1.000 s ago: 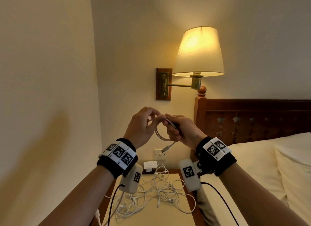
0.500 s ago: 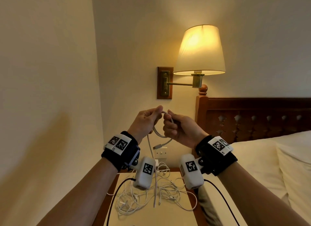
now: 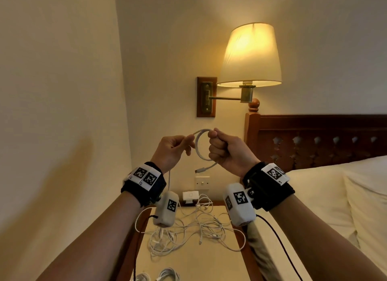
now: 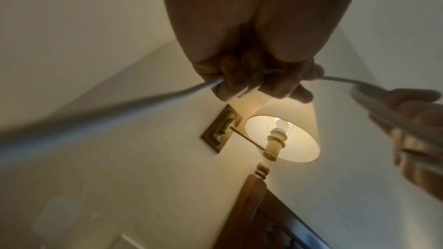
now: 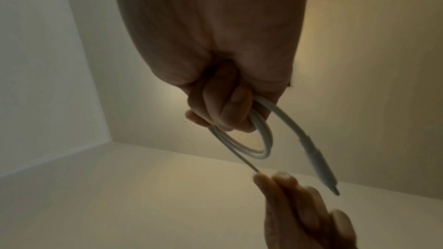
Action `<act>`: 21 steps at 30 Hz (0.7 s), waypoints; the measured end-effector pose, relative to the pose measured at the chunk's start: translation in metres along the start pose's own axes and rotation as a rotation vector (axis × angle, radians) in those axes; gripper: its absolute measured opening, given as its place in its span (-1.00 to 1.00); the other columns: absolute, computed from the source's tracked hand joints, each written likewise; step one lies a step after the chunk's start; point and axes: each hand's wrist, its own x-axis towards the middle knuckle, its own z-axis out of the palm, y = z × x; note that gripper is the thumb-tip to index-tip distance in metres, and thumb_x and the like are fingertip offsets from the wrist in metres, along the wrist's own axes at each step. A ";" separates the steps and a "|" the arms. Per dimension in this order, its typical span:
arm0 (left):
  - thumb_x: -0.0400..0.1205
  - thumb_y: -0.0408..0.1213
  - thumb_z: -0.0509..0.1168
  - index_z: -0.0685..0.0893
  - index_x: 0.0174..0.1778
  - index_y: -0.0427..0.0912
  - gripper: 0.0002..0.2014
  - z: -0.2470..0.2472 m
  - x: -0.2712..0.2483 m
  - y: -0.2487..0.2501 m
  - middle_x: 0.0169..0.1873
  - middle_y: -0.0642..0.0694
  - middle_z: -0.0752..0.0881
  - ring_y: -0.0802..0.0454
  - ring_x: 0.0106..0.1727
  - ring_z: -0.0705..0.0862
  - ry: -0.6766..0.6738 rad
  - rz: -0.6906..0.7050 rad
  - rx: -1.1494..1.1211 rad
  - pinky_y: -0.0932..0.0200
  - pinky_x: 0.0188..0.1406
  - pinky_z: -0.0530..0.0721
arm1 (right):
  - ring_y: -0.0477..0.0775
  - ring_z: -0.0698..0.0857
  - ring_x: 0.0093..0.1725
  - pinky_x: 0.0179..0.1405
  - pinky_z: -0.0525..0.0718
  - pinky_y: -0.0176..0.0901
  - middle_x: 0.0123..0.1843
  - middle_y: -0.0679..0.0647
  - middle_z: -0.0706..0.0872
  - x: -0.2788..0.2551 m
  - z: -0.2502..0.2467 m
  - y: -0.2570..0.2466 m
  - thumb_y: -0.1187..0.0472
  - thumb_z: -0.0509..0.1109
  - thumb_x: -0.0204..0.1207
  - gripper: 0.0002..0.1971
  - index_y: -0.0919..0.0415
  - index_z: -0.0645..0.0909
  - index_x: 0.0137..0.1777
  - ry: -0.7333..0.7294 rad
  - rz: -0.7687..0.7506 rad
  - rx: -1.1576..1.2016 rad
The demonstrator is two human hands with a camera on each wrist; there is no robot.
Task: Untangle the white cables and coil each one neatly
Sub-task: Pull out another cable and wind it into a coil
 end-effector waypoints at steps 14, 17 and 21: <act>0.73 -0.12 0.20 0.60 -0.35 0.07 -0.69 0.002 -0.042 -0.040 -0.48 0.09 0.59 0.19 -0.48 0.49 -0.436 0.018 0.559 0.25 -0.37 0.53 | -0.05 0.50 -0.46 -0.42 0.56 -0.28 -0.41 0.03 0.50 -0.008 -0.016 -0.026 0.13 0.06 0.78 -0.70 0.21 0.53 -0.10 0.129 -0.097 -0.169; 0.74 -0.05 0.18 0.59 -0.31 0.03 -0.70 0.018 -0.044 0.002 -0.52 0.12 0.54 0.17 -0.53 0.47 -0.503 0.256 0.602 0.35 -0.45 0.43 | 0.09 0.73 -0.33 -0.24 0.72 -0.14 -0.33 0.14 0.70 -0.005 -0.012 -0.016 0.16 0.10 0.78 -0.71 0.26 0.57 -0.07 0.169 -0.119 -0.375; 0.73 -0.02 0.16 0.60 -0.26 0.02 -0.72 0.023 -0.033 0.030 -0.53 0.18 0.52 0.17 -0.58 0.43 -0.373 0.561 0.603 0.45 -0.53 0.33 | 0.05 0.72 -0.30 -0.24 0.71 -0.18 -0.31 0.11 0.72 -0.004 -0.010 -0.009 0.13 0.12 0.77 -0.71 0.28 0.57 -0.04 0.136 -0.097 -0.529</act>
